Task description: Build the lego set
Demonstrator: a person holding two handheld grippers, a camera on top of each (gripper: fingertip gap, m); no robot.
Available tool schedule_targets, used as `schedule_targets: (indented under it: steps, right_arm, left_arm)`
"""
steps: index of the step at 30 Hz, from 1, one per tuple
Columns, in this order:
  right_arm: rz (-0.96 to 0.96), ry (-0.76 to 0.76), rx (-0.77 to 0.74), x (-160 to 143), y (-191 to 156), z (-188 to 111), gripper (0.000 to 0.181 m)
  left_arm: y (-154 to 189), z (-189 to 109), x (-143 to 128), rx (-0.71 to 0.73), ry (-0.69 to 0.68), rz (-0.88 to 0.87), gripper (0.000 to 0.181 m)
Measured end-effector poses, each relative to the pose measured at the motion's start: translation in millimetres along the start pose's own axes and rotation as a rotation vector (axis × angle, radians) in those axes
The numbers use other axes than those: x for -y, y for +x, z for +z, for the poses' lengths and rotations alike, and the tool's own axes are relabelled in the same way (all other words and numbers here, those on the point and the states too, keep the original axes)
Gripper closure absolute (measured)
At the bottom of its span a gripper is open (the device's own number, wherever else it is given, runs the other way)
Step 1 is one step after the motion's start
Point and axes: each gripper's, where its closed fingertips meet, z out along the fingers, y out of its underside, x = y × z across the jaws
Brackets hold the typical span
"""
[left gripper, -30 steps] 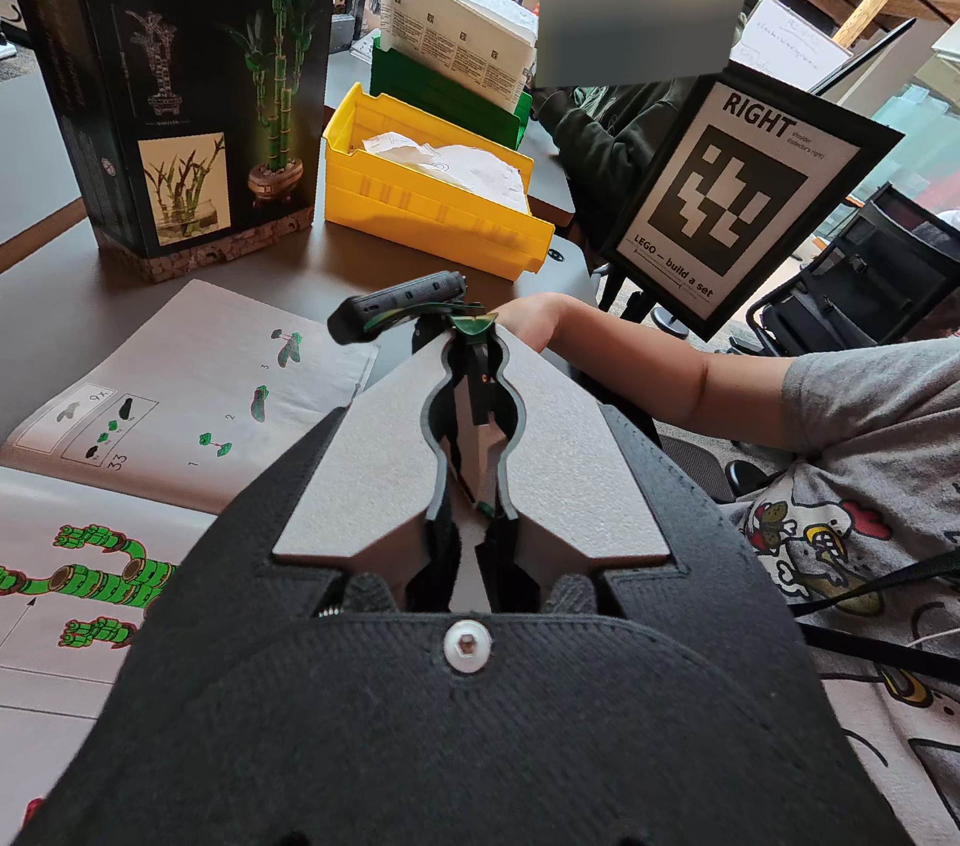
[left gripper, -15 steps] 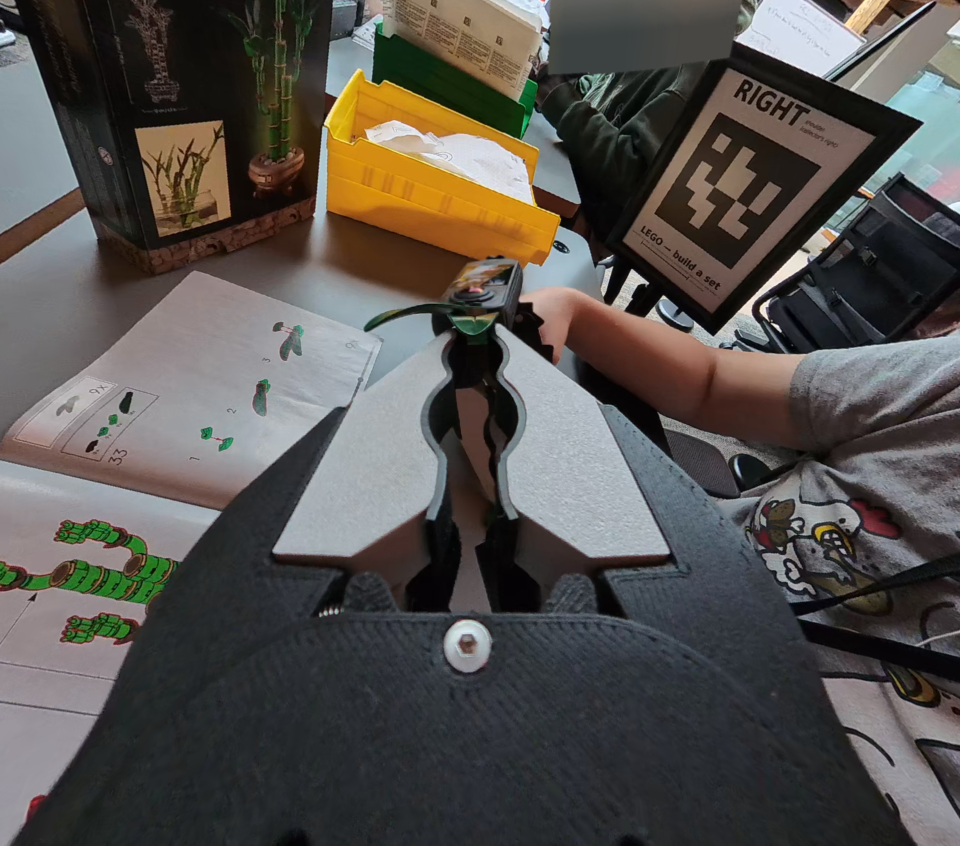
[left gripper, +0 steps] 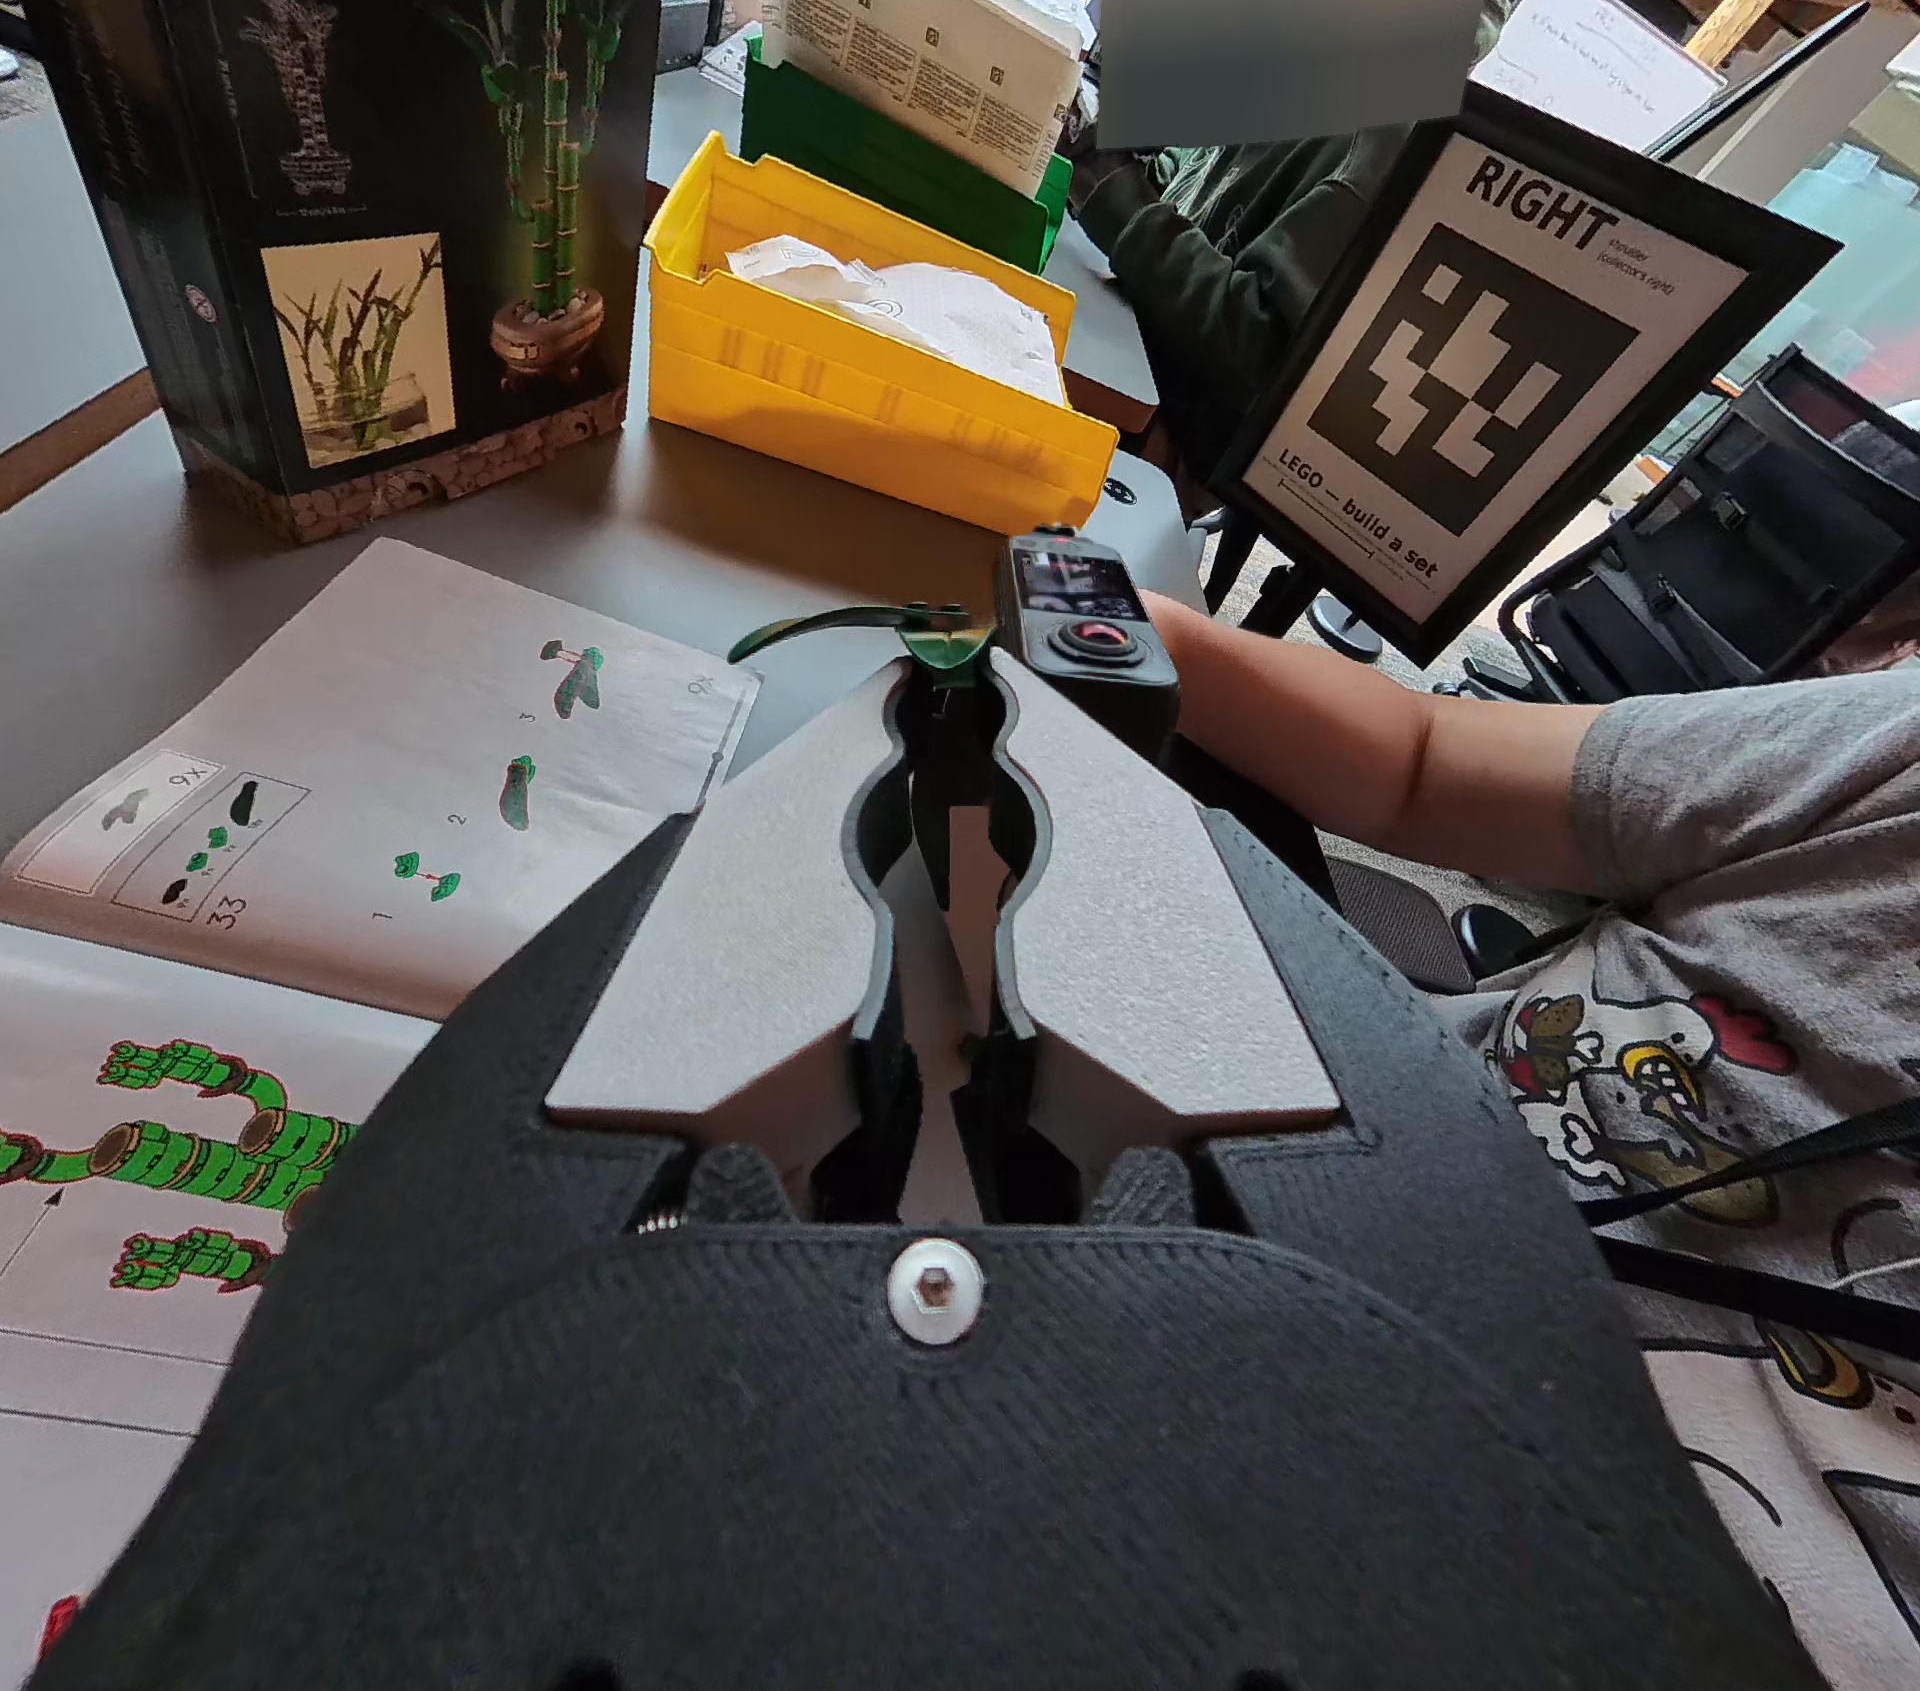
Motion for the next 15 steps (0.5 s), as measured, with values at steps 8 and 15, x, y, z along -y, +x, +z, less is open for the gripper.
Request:
schedule_targets:
  steps: [8, 15]
  right_arm:
    - [-0.121, 0.051, -0.110, 11, 6, -12, 0.181]
    - [-0.193, 0.052, -0.132, 17, 8, -4, 0.162]
  left_arm:
    - [0, -1, 0, 0.003, -0.001, 0.005, 0.175]
    - [0, 2, -2, -0.001, -0.013, 0.003, 0.175]
